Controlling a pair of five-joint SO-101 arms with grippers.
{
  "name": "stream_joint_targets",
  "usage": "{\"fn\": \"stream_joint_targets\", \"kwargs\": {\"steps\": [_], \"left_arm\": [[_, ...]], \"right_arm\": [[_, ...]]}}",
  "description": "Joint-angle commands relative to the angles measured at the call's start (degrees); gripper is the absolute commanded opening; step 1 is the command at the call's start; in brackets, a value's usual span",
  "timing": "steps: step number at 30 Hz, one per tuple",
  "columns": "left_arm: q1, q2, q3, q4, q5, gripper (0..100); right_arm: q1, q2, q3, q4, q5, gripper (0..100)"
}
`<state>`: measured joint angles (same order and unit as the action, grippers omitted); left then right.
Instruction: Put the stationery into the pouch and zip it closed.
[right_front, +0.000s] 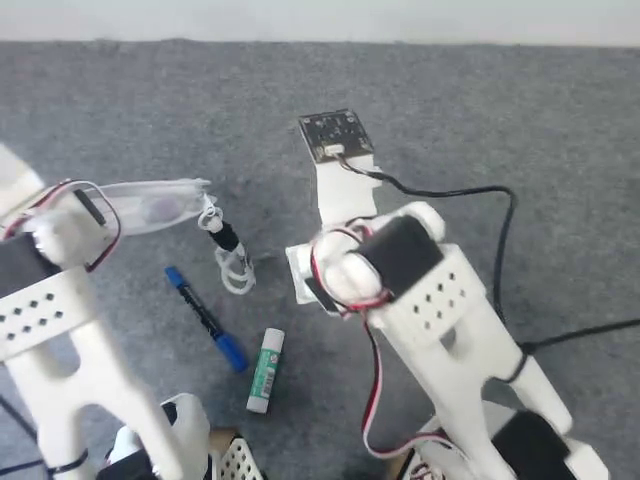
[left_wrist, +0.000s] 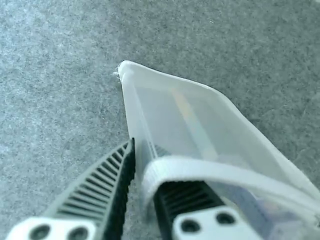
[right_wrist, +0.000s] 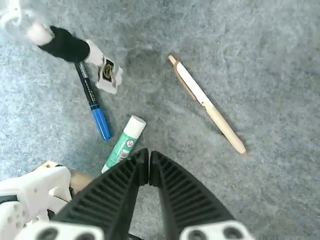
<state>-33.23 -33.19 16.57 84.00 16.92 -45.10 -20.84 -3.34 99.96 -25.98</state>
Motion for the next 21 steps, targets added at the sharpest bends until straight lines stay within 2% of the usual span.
{"fn": "stream_joint_targets", "kwargs": {"steps": [1, 13, 21], "left_arm": [[0.26, -3.34, -0.57, -0.18, 0.79, 1], [0.26, -3.34, -0.48, -0.18, -0.53, 1], [0.26, -3.34, -0.48, -0.18, -0.53, 1]], "right_arm": [[0.40, -6.55, 1.93, -2.95, 0.62, 0.7], [0.40, -17.71, 8.53, -9.36, 0.44, 0.7], [0.40, -19.91, 8.88, -10.68, 0.26, 0.7]]}}
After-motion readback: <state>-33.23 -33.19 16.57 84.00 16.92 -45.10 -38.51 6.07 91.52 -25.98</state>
